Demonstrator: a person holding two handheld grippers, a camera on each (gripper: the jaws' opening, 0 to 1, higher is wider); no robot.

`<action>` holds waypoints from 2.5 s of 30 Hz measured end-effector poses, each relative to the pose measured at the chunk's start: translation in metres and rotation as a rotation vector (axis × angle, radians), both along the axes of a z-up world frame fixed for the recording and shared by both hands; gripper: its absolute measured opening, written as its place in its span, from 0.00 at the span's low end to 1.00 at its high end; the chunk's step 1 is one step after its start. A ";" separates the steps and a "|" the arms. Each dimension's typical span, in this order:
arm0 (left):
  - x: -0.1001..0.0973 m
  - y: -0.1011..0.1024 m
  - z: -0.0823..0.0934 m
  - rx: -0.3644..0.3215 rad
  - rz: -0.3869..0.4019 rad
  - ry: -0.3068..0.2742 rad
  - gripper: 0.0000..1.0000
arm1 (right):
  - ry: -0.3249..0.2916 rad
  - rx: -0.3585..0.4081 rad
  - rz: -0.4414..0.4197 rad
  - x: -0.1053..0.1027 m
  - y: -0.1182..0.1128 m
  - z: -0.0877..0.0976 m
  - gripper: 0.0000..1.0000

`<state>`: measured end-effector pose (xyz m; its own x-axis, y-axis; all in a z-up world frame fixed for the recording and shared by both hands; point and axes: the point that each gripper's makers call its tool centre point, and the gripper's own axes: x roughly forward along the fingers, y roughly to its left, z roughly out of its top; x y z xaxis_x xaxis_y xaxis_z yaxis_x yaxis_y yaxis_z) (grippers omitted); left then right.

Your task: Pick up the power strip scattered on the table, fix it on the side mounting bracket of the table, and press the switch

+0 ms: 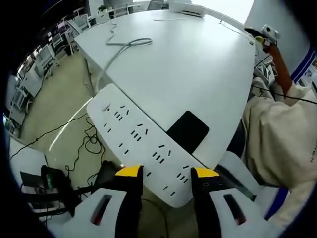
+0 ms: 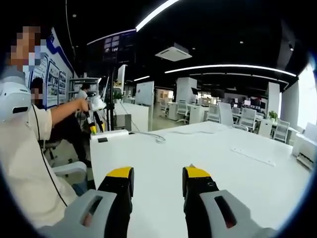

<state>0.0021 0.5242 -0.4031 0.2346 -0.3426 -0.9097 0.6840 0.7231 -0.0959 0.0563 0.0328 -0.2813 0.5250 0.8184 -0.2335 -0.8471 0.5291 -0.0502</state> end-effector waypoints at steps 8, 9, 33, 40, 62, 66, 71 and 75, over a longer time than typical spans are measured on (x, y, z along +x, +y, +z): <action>0.000 0.000 0.000 -0.008 -0.005 -0.009 0.43 | 0.008 -0.034 0.017 0.004 0.009 0.008 0.29; -0.001 -0.001 0.000 -0.009 -0.004 -0.010 0.43 | 0.009 -0.038 0.021 0.005 0.012 0.009 0.28; 0.001 -0.001 -0.001 0.022 -0.011 0.017 0.43 | 0.060 -0.042 0.126 0.004 0.059 0.040 0.03; 0.000 0.000 -0.001 0.044 -0.017 0.037 0.43 | 0.093 -0.041 0.156 0.003 0.072 0.050 0.00; 0.000 0.001 -0.001 0.017 -0.015 0.010 0.42 | 0.143 -0.085 0.198 0.024 0.129 0.087 0.00; 0.000 -0.001 -0.001 0.024 -0.014 0.016 0.42 | 0.138 -0.107 0.214 0.028 0.144 0.094 0.00; 0.001 -0.001 -0.001 0.034 -0.017 0.028 0.42 | 0.136 -0.141 0.249 0.031 0.164 0.094 0.00; 0.001 -0.001 -0.001 0.037 -0.016 0.030 0.42 | 0.141 -0.156 0.270 0.036 0.181 0.096 0.00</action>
